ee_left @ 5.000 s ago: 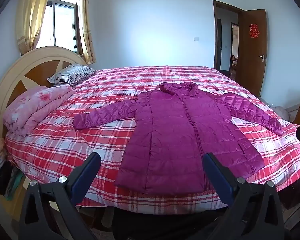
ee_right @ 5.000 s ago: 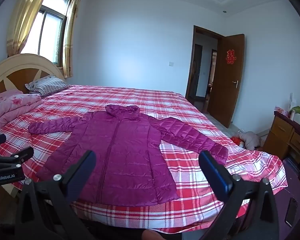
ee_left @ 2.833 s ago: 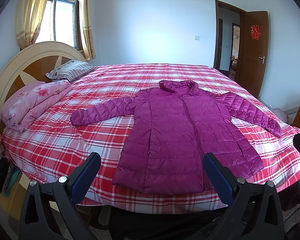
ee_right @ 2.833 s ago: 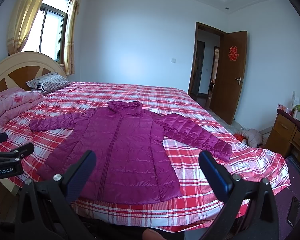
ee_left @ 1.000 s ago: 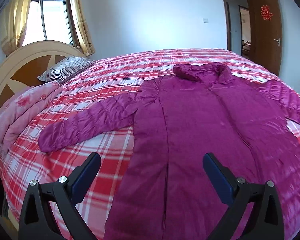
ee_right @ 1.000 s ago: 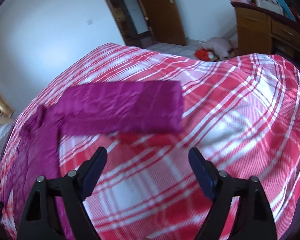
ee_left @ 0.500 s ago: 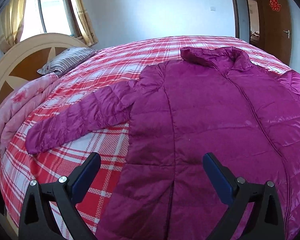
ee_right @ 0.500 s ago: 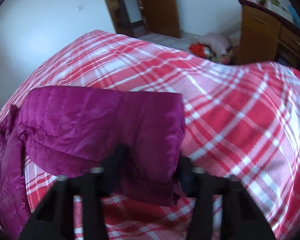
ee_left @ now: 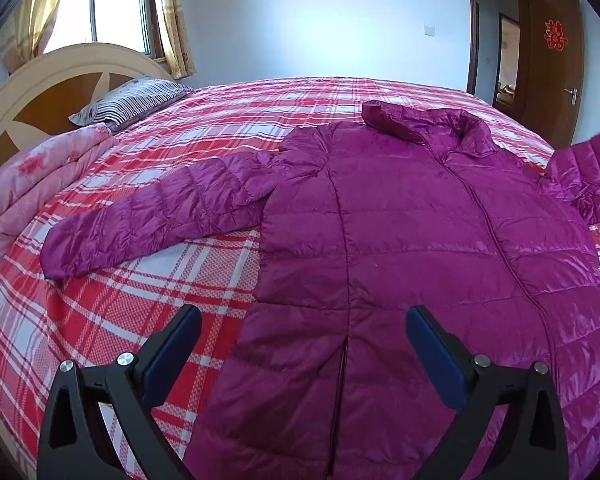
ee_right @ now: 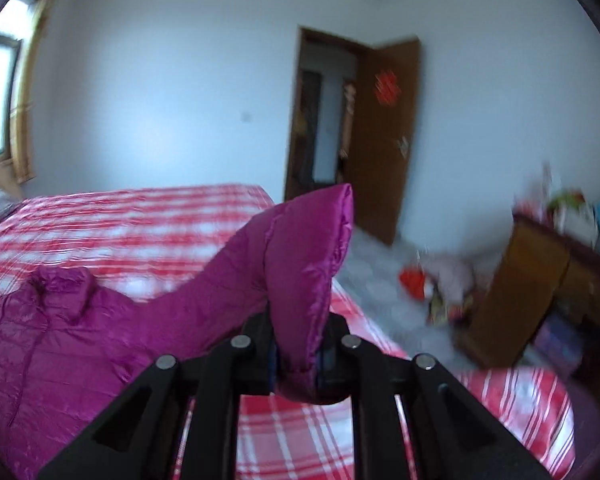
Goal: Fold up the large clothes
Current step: 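Carry the held sleeve across the jacket body with the right tool, then lay the sleeve on the jacket body and open the right tool, then move the left tool to the other sleeve's cuff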
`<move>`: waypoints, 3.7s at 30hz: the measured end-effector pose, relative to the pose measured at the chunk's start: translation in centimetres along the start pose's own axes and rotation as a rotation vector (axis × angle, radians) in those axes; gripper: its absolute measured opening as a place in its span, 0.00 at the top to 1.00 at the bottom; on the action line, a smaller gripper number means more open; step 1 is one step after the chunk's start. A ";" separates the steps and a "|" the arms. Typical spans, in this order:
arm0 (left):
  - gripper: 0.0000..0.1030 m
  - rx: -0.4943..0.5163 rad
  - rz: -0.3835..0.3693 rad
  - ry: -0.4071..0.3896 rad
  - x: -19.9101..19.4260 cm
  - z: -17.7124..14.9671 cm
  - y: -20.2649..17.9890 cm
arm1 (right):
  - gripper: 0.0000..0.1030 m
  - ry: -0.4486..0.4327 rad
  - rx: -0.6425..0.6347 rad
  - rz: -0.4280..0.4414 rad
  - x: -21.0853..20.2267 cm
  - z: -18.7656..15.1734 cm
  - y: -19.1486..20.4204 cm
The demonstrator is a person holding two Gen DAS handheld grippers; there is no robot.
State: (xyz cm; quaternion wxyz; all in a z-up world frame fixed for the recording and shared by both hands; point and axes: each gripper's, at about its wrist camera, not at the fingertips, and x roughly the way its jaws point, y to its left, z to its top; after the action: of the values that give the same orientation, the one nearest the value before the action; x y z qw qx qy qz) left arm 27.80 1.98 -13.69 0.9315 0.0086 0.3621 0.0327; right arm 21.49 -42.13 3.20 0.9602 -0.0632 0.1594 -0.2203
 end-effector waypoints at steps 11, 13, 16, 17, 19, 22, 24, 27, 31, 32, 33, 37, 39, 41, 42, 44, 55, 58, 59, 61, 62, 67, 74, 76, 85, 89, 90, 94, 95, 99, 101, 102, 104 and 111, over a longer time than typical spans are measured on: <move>0.01 -0.039 -0.016 -0.019 -1.3 0.2 2.0 | 0.86 -0.163 -0.372 0.205 -4.4 0.5 15.8; 0.01 -0.047 -0.017 -0.022 -1.5 0.3 2.5 | 0.86 -0.163 -0.430 0.236 -4.3 -0.3 18.5; 0.01 -0.058 -0.017 -0.024 -1.6 0.3 3.2 | 0.86 -0.147 -0.481 0.276 -4.0 -1.2 21.9; 0.01 -0.062 -0.016 -0.022 -1.7 0.2 3.4 | 0.86 -0.138 -0.498 0.288 -3.9 -1.7 22.9; 0.01 -0.068 -0.014 -0.019 -1.6 0.1 3.8 | 0.86 -0.122 -0.523 0.303 -3.4 -2.6 25.0; 0.01 -0.073 -0.007 -0.015 -1.4 0.1 4.4 | 0.86 -0.073 -0.549 0.337 -2.4 -4.4 27.6; 0.01 -0.074 -0.002 -0.011 -1.2 0.2 4.5 | 0.86 -0.048 -0.566 0.355 -2.1 -5.8 28.7; 0.01 -0.071 0.009 -0.007 -0.9 0.3 4.9 | 0.86 -0.006 -0.591 0.380 -1.3 -7.9 30.6; 0.01 -0.071 0.023 -0.009 -0.8 0.8 5.2 | 0.86 0.049 -0.606 0.414 -0.4 -10.0 32.4; 0.01 -0.070 0.027 -0.010 -0.8 0.9 5.2 | 0.86 0.059 -0.608 0.425 -0.3 -10.4 32.8; 0.01 -0.067 0.032 -0.011 -0.8 1.1 5.2 | 0.86 0.068 -0.608 0.439 -0.3 -10.8 33.3; 0.01 -0.055 0.045 -0.026 -1.1 2.0 5.0 | 0.85 0.095 -0.596 0.490 -0.3 -11.7 35.4; 0.01 -0.048 0.051 -0.038 -1.5 2.6 4.8 | 0.81 0.121 -0.583 0.518 -0.1 -12.0 36.5; 0.01 -0.046 0.055 -0.054 -1.9 3.3 4.7 | 0.71 0.158 -0.573 0.570 0.2 -12.5 37.3; 0.01 -0.045 0.057 -0.065 -2.2 3.6 4.7 | 0.50 0.177 -0.562 0.621 0.2 -12.6 37.6; 0.01 -0.044 0.060 -0.080 -2.6 4.2 4.5 | 0.30 0.202 -0.513 0.740 0.1 -12.4 37.6; 0.01 -0.073 0.072 -0.152 -3.8 7.6 4.2 | 0.25 0.292 -0.125 0.997 0.0 -8.5 30.8; 0.01 -0.031 0.052 -0.166 -3.9 7.7 2.3 | 0.25 0.232 -0.105 0.950 -0.3 -7.4 28.6; 0.01 -0.004 0.041 -0.167 -3.8 7.8 1.2 | 0.26 0.212 -0.123 0.858 0.1 -7.0 27.8; 0.01 0.042 0.009 -0.165 -3.1 7.9 -1.0 | 0.32 0.201 -0.132 0.730 1.6 -6.6 26.6; 0.01 0.063 -0.010 -0.159 -2.5 8.0 -2.3 | 0.42 0.203 -0.112 0.672 2.8 -6.3 25.6; 0.01 0.173 -0.008 -0.140 1.5 8.2 -7.5 | 0.45 0.266 0.138 0.437 10.8 -5.6 19.3; 0.01 0.263 0.140 -0.055 8.0 6.6 -8.1 | 0.50 0.359 0.079 0.426 16.7 -7.6 20.8; 0.01 0.249 0.123 -0.026 8.8 6.3 -7.8 | 0.57 0.395 0.040 0.438 17.7 -8.5 21.8; 0.01 0.241 0.088 0.042 10.5 5.9 -8.0 | 0.72 0.484 0.025 0.424 20.5 -11.7 21.3; 0.01 0.212 0.057 0.062 10.9 5.9 -7.5 | 0.72 0.478 -0.025 0.386 19.6 -11.6 21.4; 0.01 0.201 0.046 0.067 11.0 6.0 -7.3 | 0.72 0.483 -0.047 0.369 19.3 -11.2 21.5; 0.01 0.187 0.034 0.070 11.1 6.0 -7.2 | 0.69 0.444 0.010 0.344 16.4 -8.8 20.5; 0.01 0.188 0.035 0.069 11.1 6.0 -7.2 | 0.65 0.425 0.021 0.366 15.3 -7.9 20.7; 0.01 0.180 0.026 0.071 11.2 6.0 -7.2 | 0.57 0.381 -0.037 0.488 12.7 -6.7 24.1; 0.01 0.177 0.024 0.072 11.2 6.0 -7.1 | 0.57 0.387 -0.060 0.557 12.2 -7.5 26.0; 0.01 0.177 0.021 0.070 11.1 6.0 -7.0 | 0.58 0.395 -0.075 0.577 12.3 -8.1 26.9; 0.01 0.177 0.016 0.069 11.2 6.0 -7.0 | 0.59 0.416 -0.105 0.587 12.6 -9.8 28.3; 0.01 0.165 0.001 0.077 11.2 6.0 -6.7 | 0.58 0.472 -0.099 0.597 14.3 -12.2 28.3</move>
State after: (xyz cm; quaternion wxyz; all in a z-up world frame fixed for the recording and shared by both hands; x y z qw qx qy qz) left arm 40.45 -3.94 -17.10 0.9130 0.0841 0.3992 0.0036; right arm 41.03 -23.80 -17.73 0.9148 -0.0078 0.3979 0.0686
